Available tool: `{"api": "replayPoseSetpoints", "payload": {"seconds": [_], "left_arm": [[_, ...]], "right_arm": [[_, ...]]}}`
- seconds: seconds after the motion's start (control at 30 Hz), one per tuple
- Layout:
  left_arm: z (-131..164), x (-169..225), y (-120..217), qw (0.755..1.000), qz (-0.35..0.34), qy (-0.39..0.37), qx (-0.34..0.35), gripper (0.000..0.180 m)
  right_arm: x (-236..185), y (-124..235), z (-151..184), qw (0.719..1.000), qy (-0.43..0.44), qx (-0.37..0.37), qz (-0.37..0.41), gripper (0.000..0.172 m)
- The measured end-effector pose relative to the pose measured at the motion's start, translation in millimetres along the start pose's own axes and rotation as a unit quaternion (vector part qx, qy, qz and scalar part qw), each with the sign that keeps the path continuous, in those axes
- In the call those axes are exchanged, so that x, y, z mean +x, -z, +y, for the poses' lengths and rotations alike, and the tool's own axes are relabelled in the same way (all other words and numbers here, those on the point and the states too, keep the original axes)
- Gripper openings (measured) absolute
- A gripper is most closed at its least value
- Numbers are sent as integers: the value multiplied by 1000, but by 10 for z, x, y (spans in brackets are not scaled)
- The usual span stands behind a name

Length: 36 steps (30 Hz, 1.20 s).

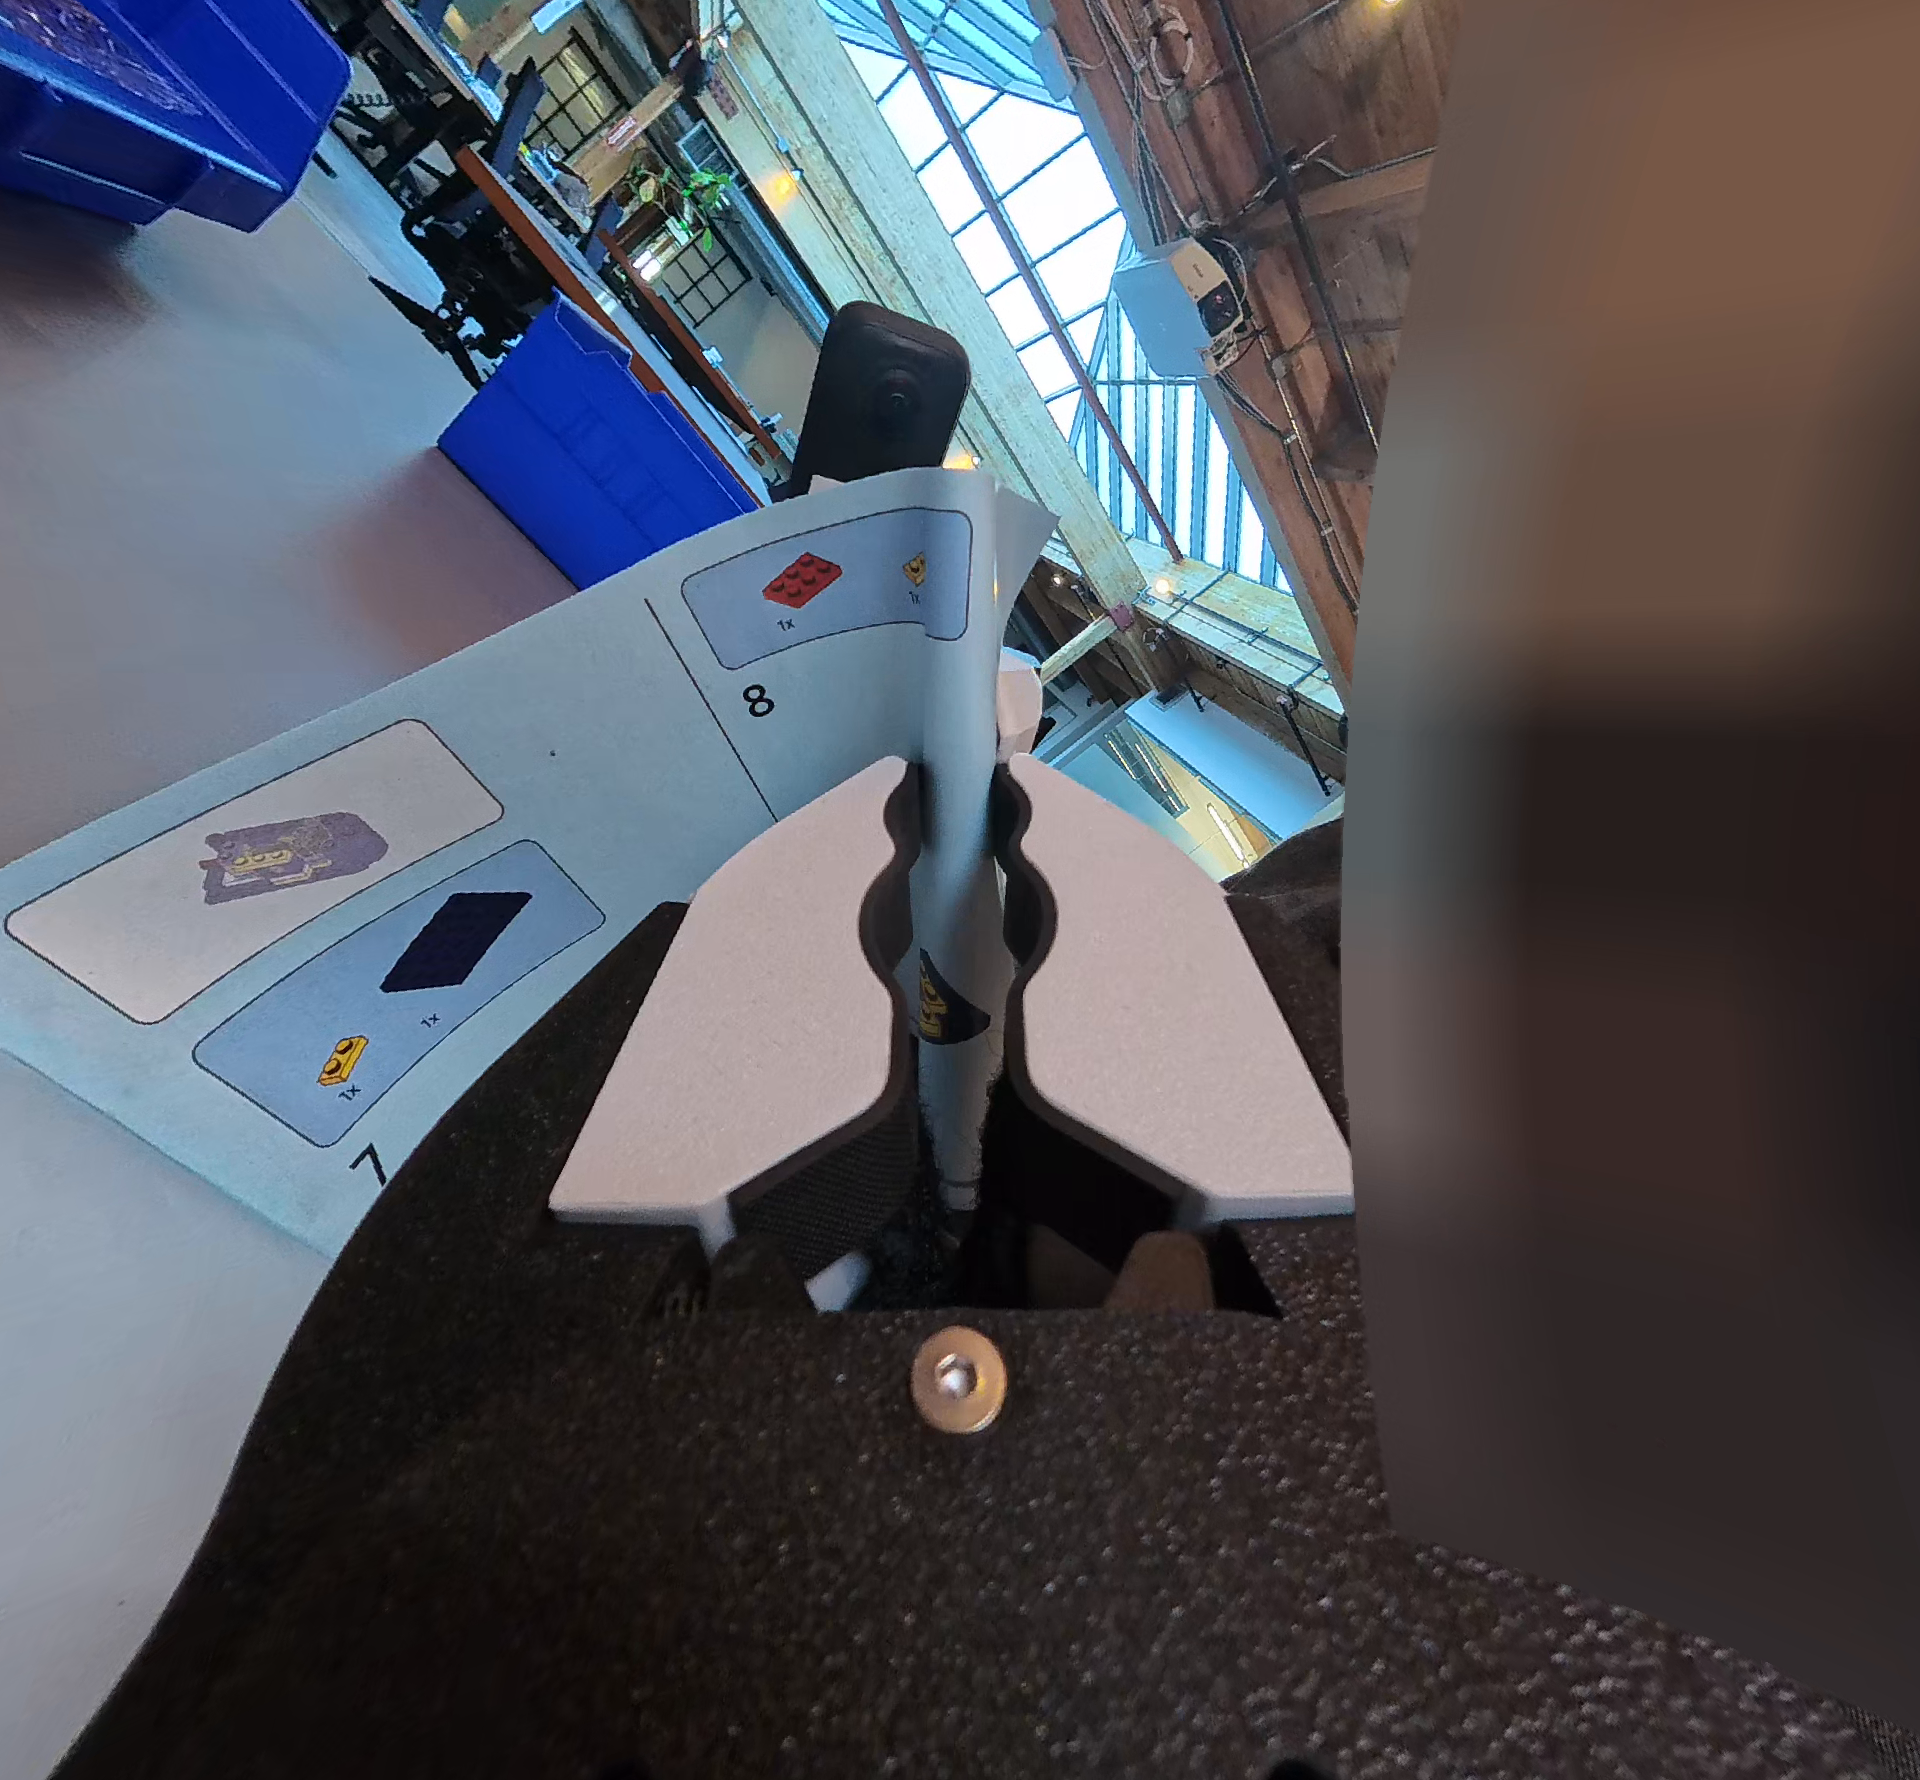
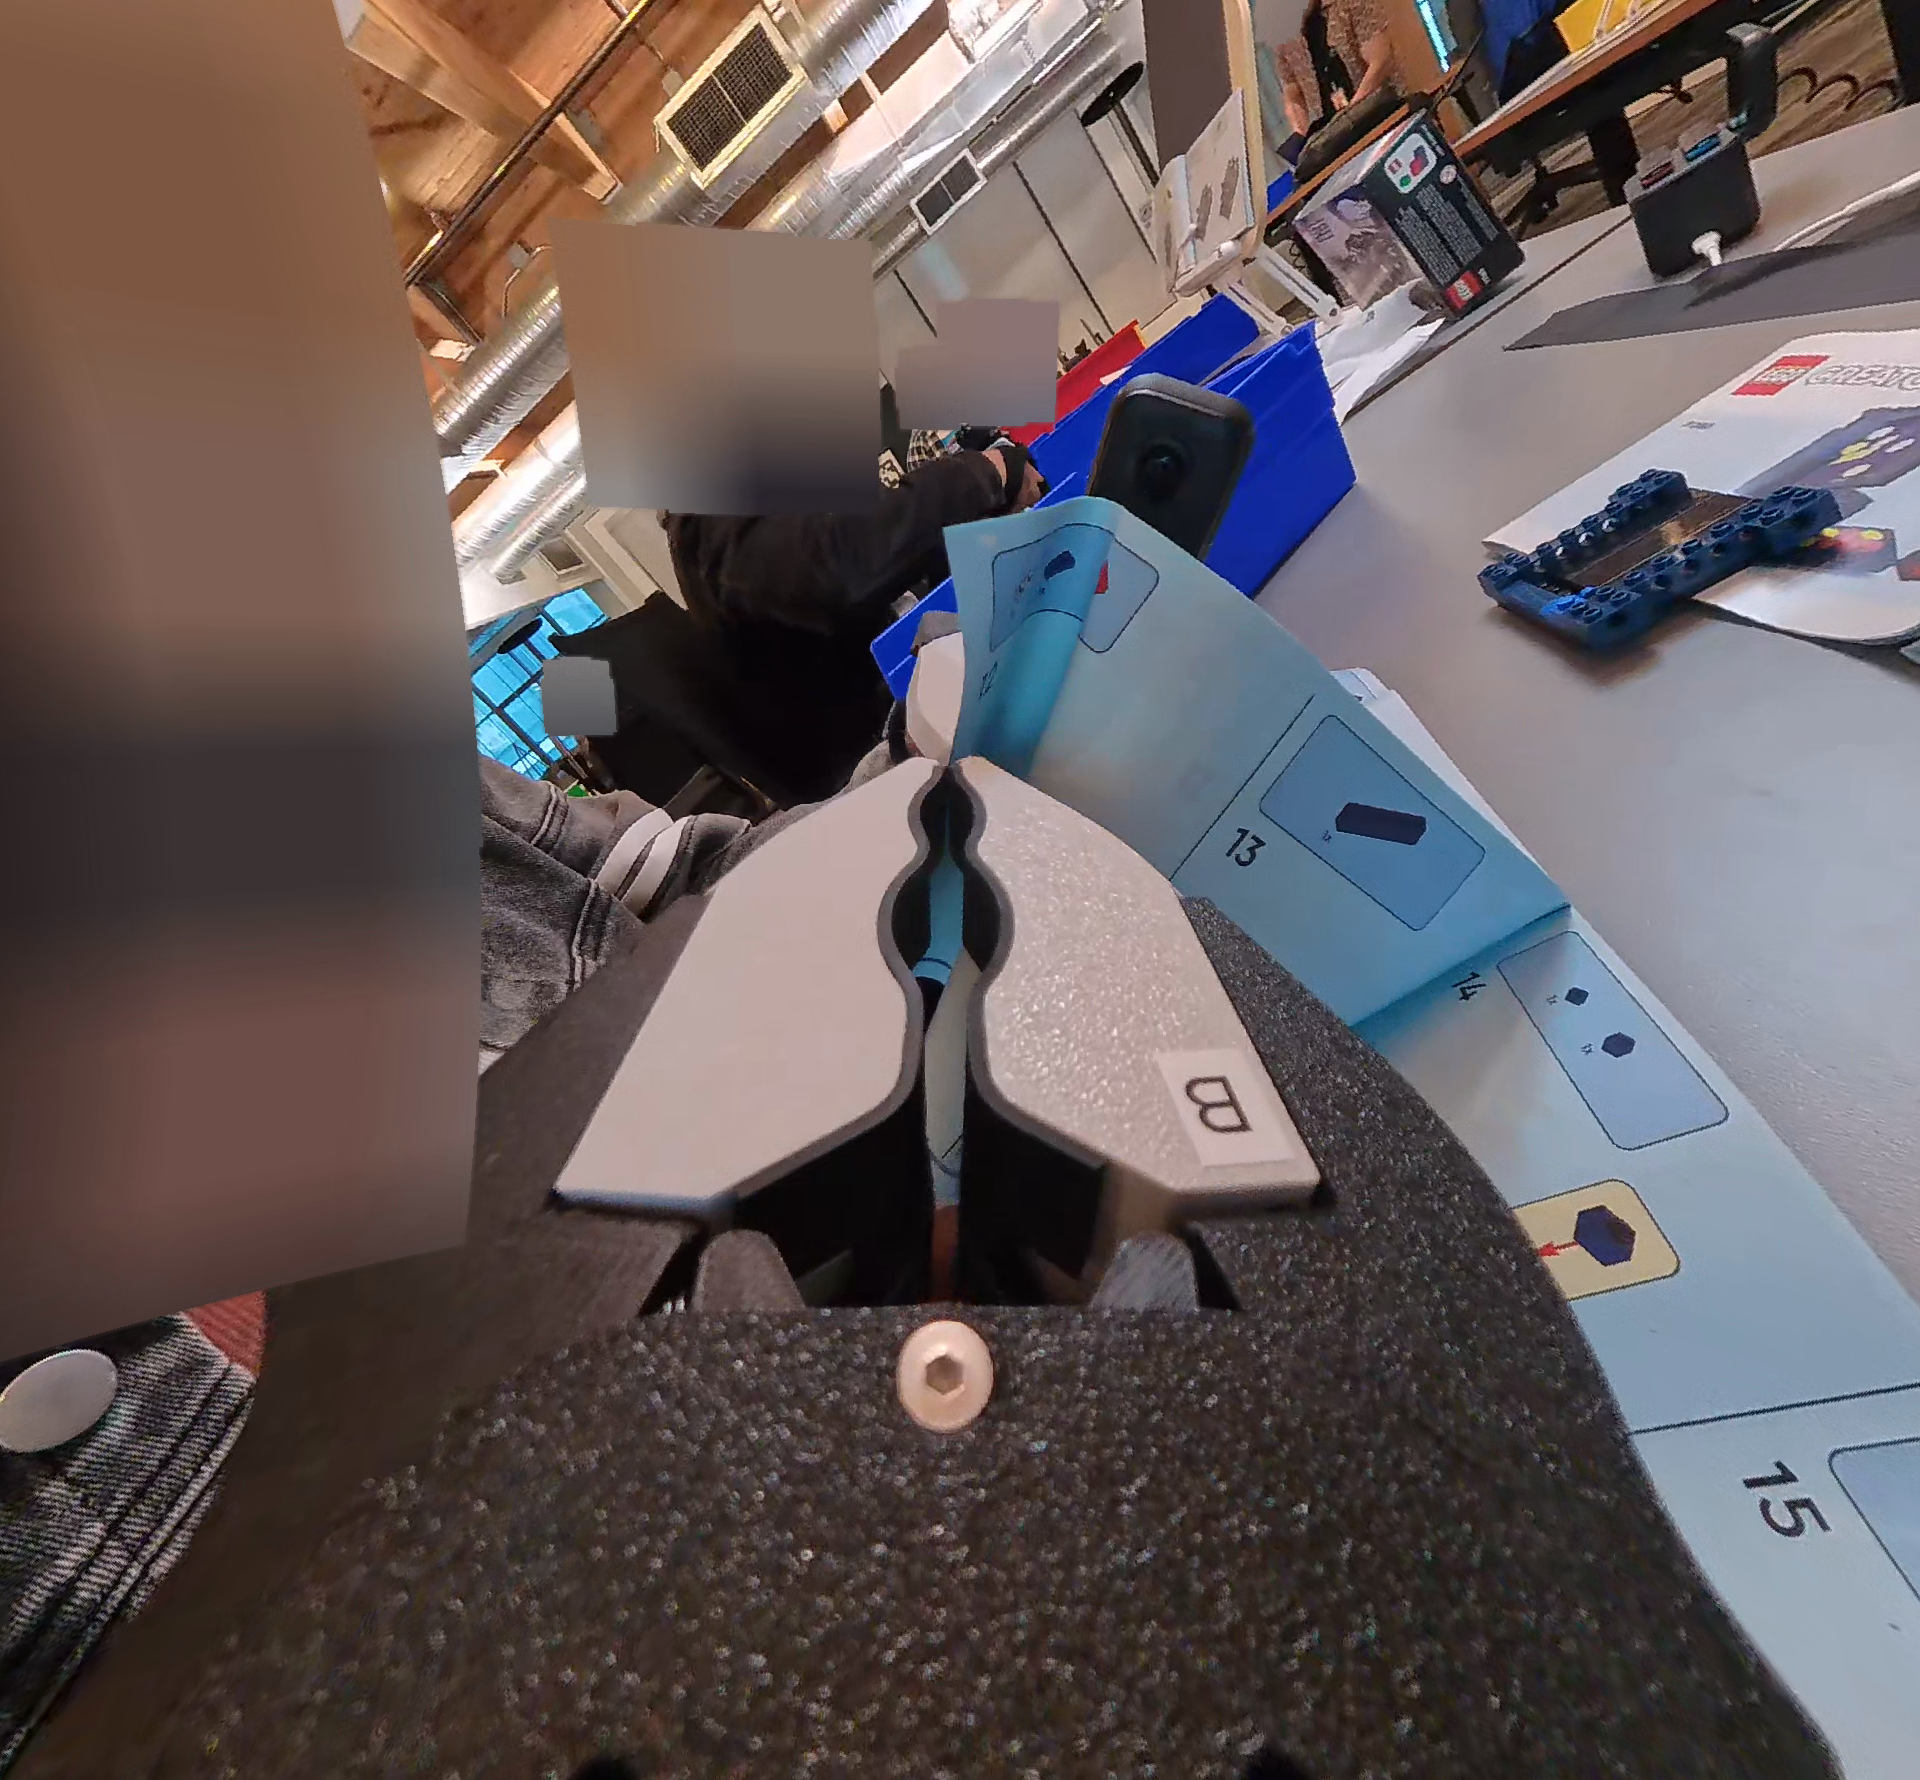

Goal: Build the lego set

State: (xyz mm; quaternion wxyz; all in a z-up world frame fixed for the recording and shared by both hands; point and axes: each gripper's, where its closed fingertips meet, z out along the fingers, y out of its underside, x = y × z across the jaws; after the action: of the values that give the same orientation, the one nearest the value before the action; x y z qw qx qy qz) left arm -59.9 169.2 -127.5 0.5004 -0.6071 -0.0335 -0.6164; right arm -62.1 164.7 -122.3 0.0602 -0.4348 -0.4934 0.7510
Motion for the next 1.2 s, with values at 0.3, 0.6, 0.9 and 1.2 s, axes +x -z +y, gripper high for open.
{"api": "replayPoseSetpoints", "payload": {"seconds": [0.3,0.6,0.9,1.2], "left_arm": [[-16,-2,14,1000,-1,0,4,12],[-23,9,20,1000,0,0,7,10],[-50,13,44,1000,1,1,14,10],[-76,15,62,1000,-3,3,22,10]], "right_arm": [[-6,34,-11,1000,-8,3,-5,0],[-20,48,-17,1000,-22,7,-16,0],[69,569,2,994,4,-78,72,0],[691,1763,-321,822,183,-159,515,11]]}}
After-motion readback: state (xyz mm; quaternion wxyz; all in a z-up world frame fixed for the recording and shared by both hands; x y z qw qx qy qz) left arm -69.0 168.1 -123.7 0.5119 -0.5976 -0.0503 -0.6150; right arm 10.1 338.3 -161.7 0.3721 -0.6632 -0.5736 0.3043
